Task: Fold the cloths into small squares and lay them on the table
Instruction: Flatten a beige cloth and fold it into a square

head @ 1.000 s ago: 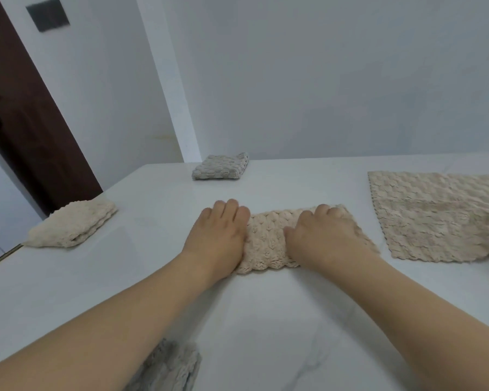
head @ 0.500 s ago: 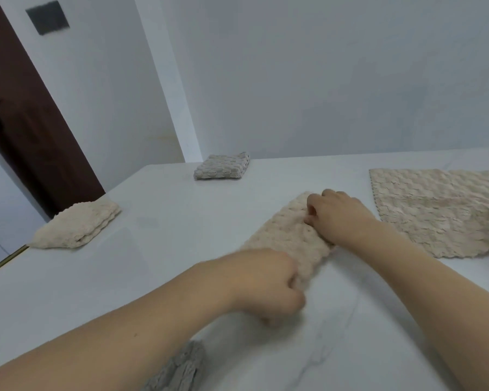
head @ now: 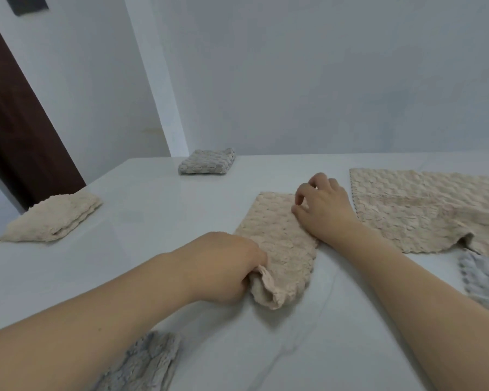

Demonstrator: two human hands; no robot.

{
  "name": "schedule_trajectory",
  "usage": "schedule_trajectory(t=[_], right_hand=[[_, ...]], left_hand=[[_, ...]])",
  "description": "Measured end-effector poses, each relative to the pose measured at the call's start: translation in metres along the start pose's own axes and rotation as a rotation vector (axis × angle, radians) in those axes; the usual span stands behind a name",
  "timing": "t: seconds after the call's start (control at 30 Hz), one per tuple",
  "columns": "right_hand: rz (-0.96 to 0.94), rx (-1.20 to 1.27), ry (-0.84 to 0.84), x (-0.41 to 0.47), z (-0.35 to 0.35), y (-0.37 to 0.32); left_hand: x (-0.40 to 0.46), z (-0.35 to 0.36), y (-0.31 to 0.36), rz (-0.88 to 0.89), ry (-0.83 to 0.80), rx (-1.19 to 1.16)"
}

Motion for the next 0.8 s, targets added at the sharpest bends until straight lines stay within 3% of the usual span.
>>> schedule_trajectory(t=[0.1,0.2,0.27,0.47,0.6,0.8], right_hand=[[0.026,0.135,-0.119,0.002,0.009,0.003],[-0.009,0.254,-0.118,0.004,0.011,0.003],[0.051,0.441,-0.078,0.004,0.005,0.007],[0.339,1.064,-0.034,0.002,0.0,0.022],[0.302,0.915,-0.031,0.008,0.004,0.026],[0.263,0.723,-0.049,0.012,0.006,0.018]], left_hand=[[0.003,-0.007,0.005,-0.024,-0.157,-0.225],[0.014,-0.02,-0.004,-0.063,-0.225,-0.405],[0.031,-0.029,-0.022,-0.125,-0.145,-0.492],[0.086,-0.016,-0.077,-0.38,0.305,-0.817],[0.102,0.014,-0.084,-0.449,0.482,-0.86],[0.114,0.027,-0.094,-0.436,0.504,-0.947]])
Point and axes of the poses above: each hand's wrist, its own x-axis towards the middle knuckle, its own z-axis out of the palm, y = z × x, the point moved 5 cm from there along x, towards the middle knuckle, and after that the axes turned 8 degrees about x, right-handed, at the moved point
